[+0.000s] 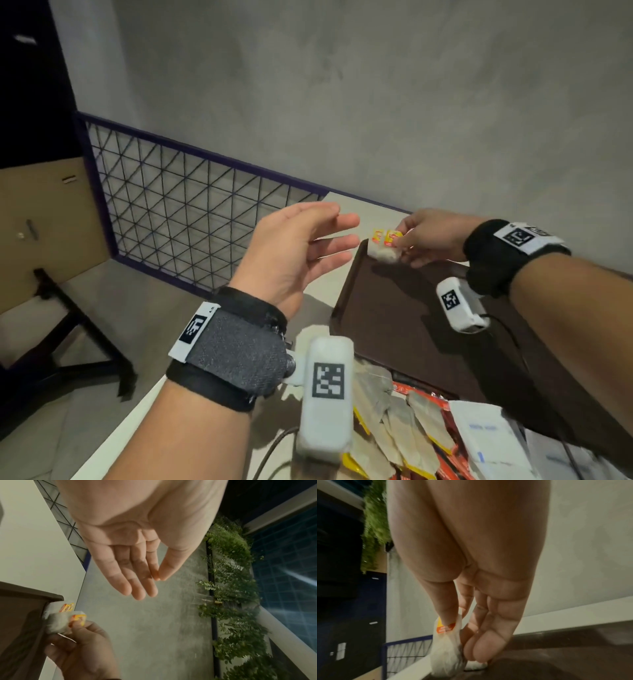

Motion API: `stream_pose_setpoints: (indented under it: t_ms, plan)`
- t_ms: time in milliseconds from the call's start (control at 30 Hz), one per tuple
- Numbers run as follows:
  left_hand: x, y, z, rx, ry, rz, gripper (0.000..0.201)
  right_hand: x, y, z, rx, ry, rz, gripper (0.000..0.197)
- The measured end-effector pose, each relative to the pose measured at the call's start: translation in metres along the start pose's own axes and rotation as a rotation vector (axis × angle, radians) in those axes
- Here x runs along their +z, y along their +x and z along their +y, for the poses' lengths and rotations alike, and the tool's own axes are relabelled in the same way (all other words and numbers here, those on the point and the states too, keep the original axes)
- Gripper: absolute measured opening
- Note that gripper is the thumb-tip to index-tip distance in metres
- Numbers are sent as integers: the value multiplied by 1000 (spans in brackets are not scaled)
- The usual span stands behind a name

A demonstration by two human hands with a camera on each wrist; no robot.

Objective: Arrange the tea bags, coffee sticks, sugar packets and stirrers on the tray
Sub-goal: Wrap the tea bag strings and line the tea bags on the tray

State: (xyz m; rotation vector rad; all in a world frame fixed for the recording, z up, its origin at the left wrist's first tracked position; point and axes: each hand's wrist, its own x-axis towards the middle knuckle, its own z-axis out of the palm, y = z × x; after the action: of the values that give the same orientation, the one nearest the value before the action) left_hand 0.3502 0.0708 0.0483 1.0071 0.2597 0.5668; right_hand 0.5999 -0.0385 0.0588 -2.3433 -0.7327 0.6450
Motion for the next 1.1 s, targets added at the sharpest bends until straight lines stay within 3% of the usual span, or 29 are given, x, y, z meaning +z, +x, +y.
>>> stream_pose_setpoints:
  t_ms: [200,333,500,667,800,933,1000,1100]
  plan:
    - [3,3,-3,-10,-22,-40,3,14,41,18,80,39,-57,14]
    - [6,6,-10,-39,-17,-53,3,18,55,14,102,12,-1,8]
    - [5,7,-13,-56,-28,-26,3,24,64,10,149,31,87,29]
    - [4,8,-12,-51,-38,-1,2,25,62,5,182,-6,48,40]
    - [6,8,-12,-47,-38,8,5,30,56,3,121,-19,84,40]
    - [6,7,-12,-50,-29,-2,3,22,23,-5,34,-257,140,52]
    - [7,6,-12,-47,-20,-16,4,20,-13,-13,-69,-397,118,46]
    - [9,3,-10,-42,-20,-42,4,23,-86,-20,-184,-479,-125,28]
